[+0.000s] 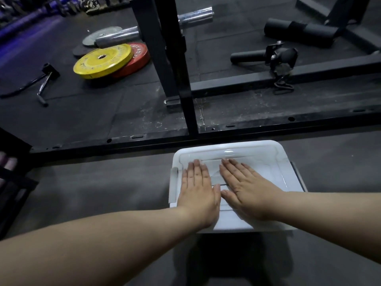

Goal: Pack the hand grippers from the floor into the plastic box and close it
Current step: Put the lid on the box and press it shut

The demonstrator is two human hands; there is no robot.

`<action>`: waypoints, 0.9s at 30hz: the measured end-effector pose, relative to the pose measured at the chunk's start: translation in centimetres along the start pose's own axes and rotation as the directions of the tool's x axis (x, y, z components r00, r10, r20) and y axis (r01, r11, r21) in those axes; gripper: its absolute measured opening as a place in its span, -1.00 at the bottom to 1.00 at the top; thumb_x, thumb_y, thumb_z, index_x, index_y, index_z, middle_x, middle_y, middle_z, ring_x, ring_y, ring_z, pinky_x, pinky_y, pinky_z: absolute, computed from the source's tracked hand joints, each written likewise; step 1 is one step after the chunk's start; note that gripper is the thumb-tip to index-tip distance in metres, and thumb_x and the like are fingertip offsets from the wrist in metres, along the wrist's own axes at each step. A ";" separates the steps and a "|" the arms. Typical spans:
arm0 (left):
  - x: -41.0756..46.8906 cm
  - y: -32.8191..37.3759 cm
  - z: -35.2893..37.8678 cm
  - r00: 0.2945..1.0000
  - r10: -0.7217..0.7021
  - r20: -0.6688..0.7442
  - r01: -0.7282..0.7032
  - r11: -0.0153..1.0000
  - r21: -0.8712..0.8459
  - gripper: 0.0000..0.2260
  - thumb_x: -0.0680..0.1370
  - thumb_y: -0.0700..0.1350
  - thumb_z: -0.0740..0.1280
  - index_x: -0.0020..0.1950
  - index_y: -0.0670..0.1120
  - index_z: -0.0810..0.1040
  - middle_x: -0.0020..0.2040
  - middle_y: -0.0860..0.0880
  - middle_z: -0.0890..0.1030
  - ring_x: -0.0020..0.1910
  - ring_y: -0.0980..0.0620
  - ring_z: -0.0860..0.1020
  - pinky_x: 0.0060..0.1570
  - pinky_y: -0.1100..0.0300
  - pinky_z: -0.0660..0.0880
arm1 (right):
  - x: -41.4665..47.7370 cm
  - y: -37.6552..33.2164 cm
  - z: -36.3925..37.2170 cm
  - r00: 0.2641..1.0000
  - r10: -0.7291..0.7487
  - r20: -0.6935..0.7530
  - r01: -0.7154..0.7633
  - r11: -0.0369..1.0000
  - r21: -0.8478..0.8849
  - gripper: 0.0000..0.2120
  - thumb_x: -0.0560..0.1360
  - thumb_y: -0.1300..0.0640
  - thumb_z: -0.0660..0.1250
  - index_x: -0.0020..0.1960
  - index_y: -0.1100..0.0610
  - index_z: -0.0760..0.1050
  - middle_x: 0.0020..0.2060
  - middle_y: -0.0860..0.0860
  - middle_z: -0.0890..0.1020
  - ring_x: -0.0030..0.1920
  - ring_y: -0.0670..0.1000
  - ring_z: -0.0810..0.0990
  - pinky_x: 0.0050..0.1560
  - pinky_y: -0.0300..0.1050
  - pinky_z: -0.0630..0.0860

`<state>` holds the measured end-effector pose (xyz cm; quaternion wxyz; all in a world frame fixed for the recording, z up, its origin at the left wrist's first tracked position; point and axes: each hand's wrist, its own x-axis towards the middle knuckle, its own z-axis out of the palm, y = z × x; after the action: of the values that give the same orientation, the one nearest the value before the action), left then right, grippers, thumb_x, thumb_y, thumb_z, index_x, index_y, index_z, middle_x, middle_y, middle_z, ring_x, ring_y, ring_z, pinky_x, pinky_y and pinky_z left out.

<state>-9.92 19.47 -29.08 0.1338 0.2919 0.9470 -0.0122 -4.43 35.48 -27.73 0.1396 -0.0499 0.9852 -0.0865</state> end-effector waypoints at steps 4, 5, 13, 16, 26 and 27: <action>0.5 1.2 0.0 0.999 0.054 -0.002 -0.054 0.999 0.004 -0.32 0.56 0.14 -0.30 0.55 -0.25 -0.32 0.54 -0.21 -0.39 0.52 -0.15 -0.40 0.51 -0.07 -0.32 | -1.0 1.5 0.1 0.999 0.032 -0.026 -0.032 0.999 0.016 -0.27 0.54 -0.30 -0.31 0.58 0.07 -0.31 0.54 -0.03 -0.32 0.51 -0.06 -0.40 0.50 -0.09 -0.36; 0.6 1.5 0.0 0.997 0.073 -0.010 -0.073 0.997 0.009 -0.32 0.56 0.15 -0.29 0.55 -0.24 -0.31 0.55 -0.20 -0.39 0.52 -0.14 -0.40 0.51 -0.07 -0.31 | -1.2 1.9 0.2 0.999 0.039 -0.033 -0.038 0.999 0.019 -0.28 0.55 -0.30 -0.29 0.58 0.07 -0.31 0.54 -0.03 -0.31 0.51 -0.07 -0.40 0.50 -0.09 -0.37; 1.1 4.7 0.0 0.988 0.154 -0.028 -0.154 0.988 0.026 -0.35 0.60 0.15 -0.27 0.57 -0.23 -0.28 0.56 -0.19 -0.37 0.53 -0.13 -0.39 0.52 -0.10 -0.26 | -3.1 4.9 0.5 0.992 0.107 -0.070 -0.105 0.994 0.031 -0.34 0.60 -0.24 -0.26 0.58 0.04 -0.31 0.54 -0.06 -0.33 0.51 -0.10 -0.41 0.50 -0.12 -0.37; 1.5 5.6 -0.1 0.983 0.181 -0.032 -0.180 0.983 0.036 -0.37 0.64 0.14 -0.22 0.57 -0.22 -0.27 0.56 -0.18 -0.35 0.54 -0.13 -0.38 0.52 -0.11 -0.25 | -3.8 6.2 0.5 0.988 0.135 -0.076 -0.132 0.991 0.037 -0.38 0.61 -0.20 -0.26 0.57 0.03 -0.33 0.53 -0.07 -0.34 0.50 -0.12 -0.42 0.50 -0.11 -0.37; 3.0 9.1 0.0 0.942 0.322 -0.094 -0.314 0.945 0.087 -0.40 0.64 0.07 -0.14 0.59 -0.23 -0.16 0.59 -0.22 -0.20 0.57 -0.20 -0.26 0.52 -0.15 -0.20 | -3.3 7.7 1.7 0.949 0.274 -0.156 -0.230 0.940 0.252 -0.41 0.61 -0.13 -0.25 0.59 0.04 -0.24 0.55 -0.10 -0.28 0.53 -0.14 -0.34 0.54 -0.06 -0.29; 3.1 9.4 0.0 0.940 0.329 -0.091 -0.322 0.943 0.083 -0.39 0.64 0.07 -0.14 0.59 -0.23 -0.16 0.59 -0.22 -0.21 0.57 -0.20 -0.26 0.52 -0.15 -0.20 | -3.2 7.8 1.7 0.928 0.341 -0.154 -0.274 0.900 0.338 -0.43 0.65 -0.08 -0.16 0.59 0.05 -0.25 0.55 -0.09 -0.29 0.53 -0.12 -0.33 0.55 -0.02 -0.22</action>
<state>-7.11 28.98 -29.32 0.0748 0.4490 0.8903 -0.0063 -1.43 43.21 -29.92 0.0534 0.1390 0.9636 -0.2220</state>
